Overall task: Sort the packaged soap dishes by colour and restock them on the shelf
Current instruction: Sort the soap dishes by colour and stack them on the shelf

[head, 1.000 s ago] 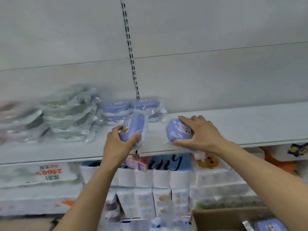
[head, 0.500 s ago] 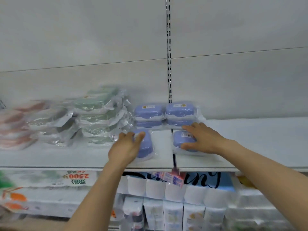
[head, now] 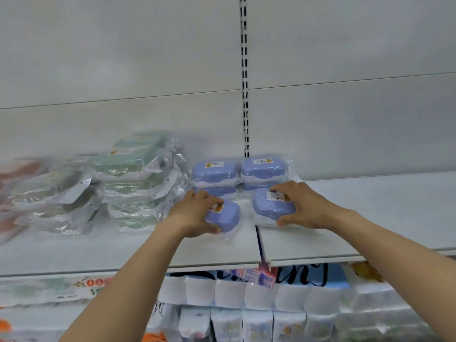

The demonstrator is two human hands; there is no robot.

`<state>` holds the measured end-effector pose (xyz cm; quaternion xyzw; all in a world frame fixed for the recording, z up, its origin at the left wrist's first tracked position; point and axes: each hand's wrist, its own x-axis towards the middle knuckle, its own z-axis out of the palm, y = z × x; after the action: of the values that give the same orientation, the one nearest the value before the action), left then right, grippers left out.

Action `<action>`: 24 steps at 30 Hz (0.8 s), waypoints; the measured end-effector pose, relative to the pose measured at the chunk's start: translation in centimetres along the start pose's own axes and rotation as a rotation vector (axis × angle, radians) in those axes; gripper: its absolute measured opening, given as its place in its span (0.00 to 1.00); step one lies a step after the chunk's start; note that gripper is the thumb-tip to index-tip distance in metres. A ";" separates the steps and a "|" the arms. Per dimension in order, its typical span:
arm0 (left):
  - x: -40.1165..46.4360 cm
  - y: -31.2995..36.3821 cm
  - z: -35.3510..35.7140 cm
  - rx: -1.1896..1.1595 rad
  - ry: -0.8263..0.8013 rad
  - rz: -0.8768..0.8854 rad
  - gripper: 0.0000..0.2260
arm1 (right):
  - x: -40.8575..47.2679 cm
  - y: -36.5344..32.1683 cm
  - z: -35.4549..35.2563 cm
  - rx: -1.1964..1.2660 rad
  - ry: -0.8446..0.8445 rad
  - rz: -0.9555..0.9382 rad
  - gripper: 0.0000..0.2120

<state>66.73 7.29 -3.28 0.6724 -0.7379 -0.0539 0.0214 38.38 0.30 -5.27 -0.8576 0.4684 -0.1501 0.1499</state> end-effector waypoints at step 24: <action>-0.2 7.5 5.2 -0.086 0.511 0.077 0.36 | -4.9 0.4 2.0 -0.235 0.357 -0.063 0.27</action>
<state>58.73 8.41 -7.62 0.6340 -0.7308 0.0872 0.2376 36.33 4.47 -7.84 -0.8433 0.4748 -0.2486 -0.0413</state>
